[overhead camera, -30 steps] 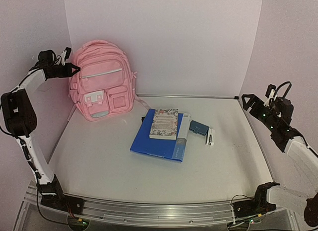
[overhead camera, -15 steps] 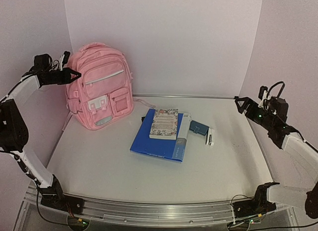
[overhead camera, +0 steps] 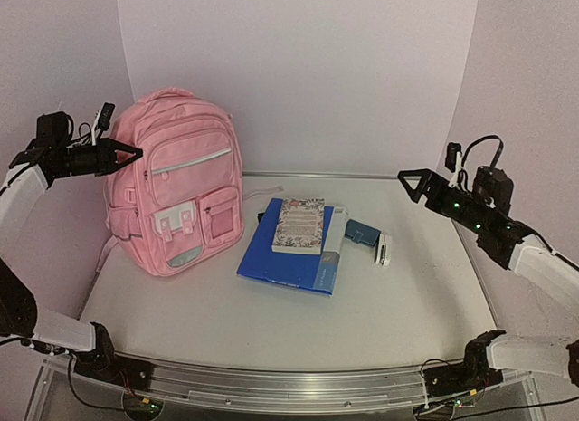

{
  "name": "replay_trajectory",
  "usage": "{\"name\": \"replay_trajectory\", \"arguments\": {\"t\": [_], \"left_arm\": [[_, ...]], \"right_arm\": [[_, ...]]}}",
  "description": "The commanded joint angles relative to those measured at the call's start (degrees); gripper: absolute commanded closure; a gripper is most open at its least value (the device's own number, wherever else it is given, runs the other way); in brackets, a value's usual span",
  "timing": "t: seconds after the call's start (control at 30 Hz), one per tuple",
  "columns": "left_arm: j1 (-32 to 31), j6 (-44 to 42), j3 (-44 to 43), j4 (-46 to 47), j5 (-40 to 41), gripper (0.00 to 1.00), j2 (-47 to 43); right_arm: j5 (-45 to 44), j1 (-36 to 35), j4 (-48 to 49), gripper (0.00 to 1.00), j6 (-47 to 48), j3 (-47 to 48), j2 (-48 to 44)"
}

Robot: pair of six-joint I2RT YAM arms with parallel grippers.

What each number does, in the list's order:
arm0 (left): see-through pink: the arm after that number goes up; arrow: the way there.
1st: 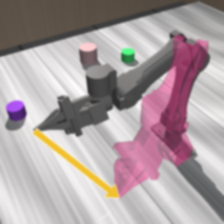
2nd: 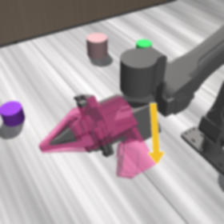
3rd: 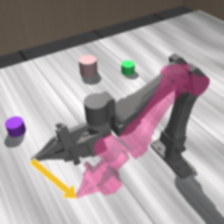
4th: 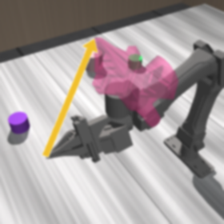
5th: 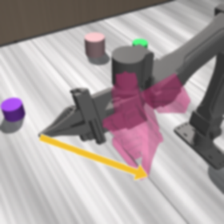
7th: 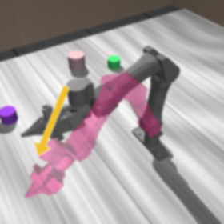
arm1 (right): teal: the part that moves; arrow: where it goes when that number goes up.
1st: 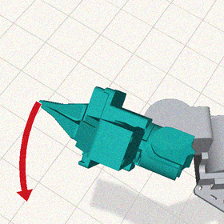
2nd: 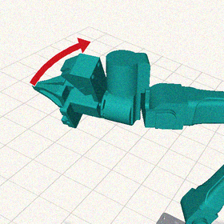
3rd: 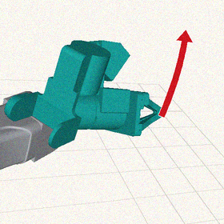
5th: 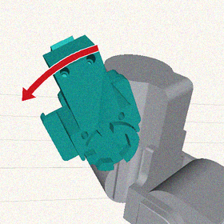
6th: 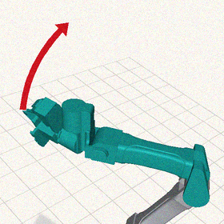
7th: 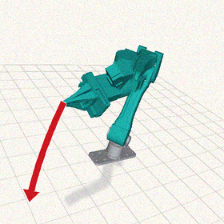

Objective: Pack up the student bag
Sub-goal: Move the student bag to the center of the board.

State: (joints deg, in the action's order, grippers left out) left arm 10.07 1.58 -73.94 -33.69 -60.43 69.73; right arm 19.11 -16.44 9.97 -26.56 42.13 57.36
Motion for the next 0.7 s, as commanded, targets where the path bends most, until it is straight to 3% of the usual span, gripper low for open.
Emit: {"name": "replay_trajectory", "arguments": {"t": [0.0,0.23,0.67], "left_arm": [[-0.2,0.8,0.2,2.1,-11.4,1.00,-4.9],[-0.2,-0.8,1.6,-2.4,-13.0,1.00,-6.8],[-0.2,-3.0,2.7,-7.3,-12.0,1.00,-9.2]], "right_arm": [[1.9,-11.2,5.4,0.02,4.0,6.1,5.6],[7.5,-23.7,10.8,0.09,7.3,14.5,21.5],[19.3,-25.1,16.5,0.27,10.1,32.9,47.9]]}}
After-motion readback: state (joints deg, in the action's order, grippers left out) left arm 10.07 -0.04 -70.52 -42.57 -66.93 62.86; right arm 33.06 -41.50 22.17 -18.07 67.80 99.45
